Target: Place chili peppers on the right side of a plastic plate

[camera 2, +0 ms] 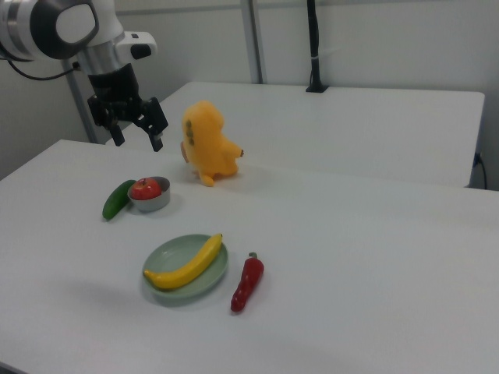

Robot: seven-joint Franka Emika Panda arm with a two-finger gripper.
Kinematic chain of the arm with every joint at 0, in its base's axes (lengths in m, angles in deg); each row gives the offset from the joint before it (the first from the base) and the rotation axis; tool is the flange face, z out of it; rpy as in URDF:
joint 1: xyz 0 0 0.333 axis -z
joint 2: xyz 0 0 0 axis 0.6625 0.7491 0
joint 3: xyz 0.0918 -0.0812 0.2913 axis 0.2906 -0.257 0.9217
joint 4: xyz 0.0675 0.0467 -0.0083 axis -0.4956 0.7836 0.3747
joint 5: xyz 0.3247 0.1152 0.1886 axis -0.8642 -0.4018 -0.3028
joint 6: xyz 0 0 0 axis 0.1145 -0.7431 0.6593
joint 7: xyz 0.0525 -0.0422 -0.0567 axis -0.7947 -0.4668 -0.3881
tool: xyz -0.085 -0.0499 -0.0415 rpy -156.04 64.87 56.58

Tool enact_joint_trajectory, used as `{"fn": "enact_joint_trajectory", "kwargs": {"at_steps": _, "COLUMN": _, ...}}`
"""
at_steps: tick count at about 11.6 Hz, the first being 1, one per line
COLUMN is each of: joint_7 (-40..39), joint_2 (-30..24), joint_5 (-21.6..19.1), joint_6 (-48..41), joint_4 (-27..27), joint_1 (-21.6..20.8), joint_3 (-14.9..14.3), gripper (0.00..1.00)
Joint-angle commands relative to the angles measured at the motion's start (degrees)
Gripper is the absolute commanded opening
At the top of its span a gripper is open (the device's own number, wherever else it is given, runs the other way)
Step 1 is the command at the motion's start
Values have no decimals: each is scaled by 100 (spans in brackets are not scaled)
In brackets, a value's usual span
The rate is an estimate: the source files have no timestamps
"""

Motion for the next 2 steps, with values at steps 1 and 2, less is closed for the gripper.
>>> {"fn": "enact_joint_trajectory", "kwargs": {"at_steps": 1, "joint_7": 67, "joint_2": -114, "joint_5": -33, "joint_6": 100, "joint_4": 133, "joint_1": -80, "joint_3": -79, "gripper": 100}}
{"fn": "enact_joint_trajectory", "kwargs": {"at_steps": 2, "joint_7": 67, "joint_2": -114, "joint_5": -34, "joint_6": 83, "joint_4": 133, "joint_1": -80, "joint_3": -79, "gripper": 100}}
